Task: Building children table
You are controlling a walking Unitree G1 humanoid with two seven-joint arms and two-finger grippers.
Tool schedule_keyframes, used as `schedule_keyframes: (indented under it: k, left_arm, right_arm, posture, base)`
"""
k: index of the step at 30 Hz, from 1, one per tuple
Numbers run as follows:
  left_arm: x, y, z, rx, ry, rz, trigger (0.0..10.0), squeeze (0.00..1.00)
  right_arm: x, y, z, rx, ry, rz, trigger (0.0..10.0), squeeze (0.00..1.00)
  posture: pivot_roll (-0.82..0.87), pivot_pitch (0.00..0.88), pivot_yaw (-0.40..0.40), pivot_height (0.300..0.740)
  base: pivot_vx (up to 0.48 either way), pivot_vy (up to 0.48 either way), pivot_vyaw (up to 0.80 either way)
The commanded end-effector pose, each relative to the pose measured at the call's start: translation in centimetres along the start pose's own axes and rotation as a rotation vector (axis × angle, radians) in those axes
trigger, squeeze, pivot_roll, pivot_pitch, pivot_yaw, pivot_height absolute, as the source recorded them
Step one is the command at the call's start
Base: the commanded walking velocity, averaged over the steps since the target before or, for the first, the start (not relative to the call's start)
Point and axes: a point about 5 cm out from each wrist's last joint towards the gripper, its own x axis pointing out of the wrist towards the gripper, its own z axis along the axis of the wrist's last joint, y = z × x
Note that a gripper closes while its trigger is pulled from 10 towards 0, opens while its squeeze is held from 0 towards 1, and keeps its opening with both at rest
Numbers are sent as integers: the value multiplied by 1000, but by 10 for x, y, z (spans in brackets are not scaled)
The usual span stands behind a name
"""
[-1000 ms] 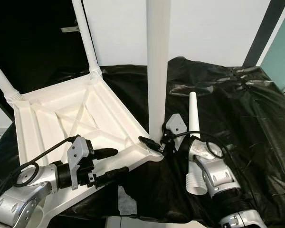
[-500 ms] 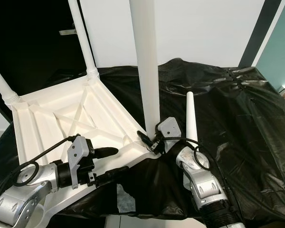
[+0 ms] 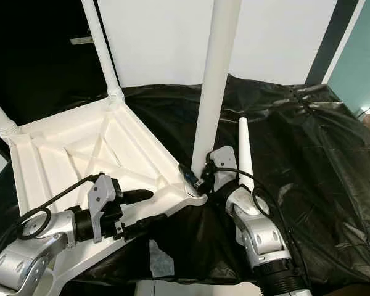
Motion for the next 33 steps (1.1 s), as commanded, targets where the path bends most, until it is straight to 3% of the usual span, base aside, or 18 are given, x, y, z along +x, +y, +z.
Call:
schedule_keyframes:
  k: [1, 9, 20, 27, 28, 33]
  left_arm:
    - [-2, 4, 1, 15, 0, 56, 10000, 0]
    - [-2, 4, 1, 17, -1, 59, 10000, 0]
    - [-2, 3, 1, 18, -1, 60, 10000, 0]
    - [-3, 2, 0, 18, -2, 64, 10000, 0]
    - [-2, 2, 1, 18, -4, 66, 10000, 0]
    - [-1, 2, 1, 21, -4, 60, 10000, 0]
  right_arm:
    - [-4, -4, -33, 75, 192, -29, 10000, 0]
    - [-2, -9, -33, 105, 235, -17, 10000, 0]
    - [-4, -6, -34, 9, 258, 15, 10000, 0]
    - [-8, -2, -36, 8, 239, -20, 10000, 0]
    - [-9, 9, -35, -75, 191, -45, 10000, 0]
    - [-13, 19, -35, -189, 148, 11, 10000, 0]
  posture:
    - [40, 0, 8, 740]
    - [41, 0, 8, 740]
    - [47, 0, 2, 740]
    - [48, 0, -3, 740]
    - [44, 0, -1, 740]
    - [39, 0, 7, 740]
  base:
    - [0, 0, 0]
    - [0, 0, 0]
    - [0, 0, 0]
    - [0, 0, 0]
    - [0, 0, 0]
    - [0, 0, 0]
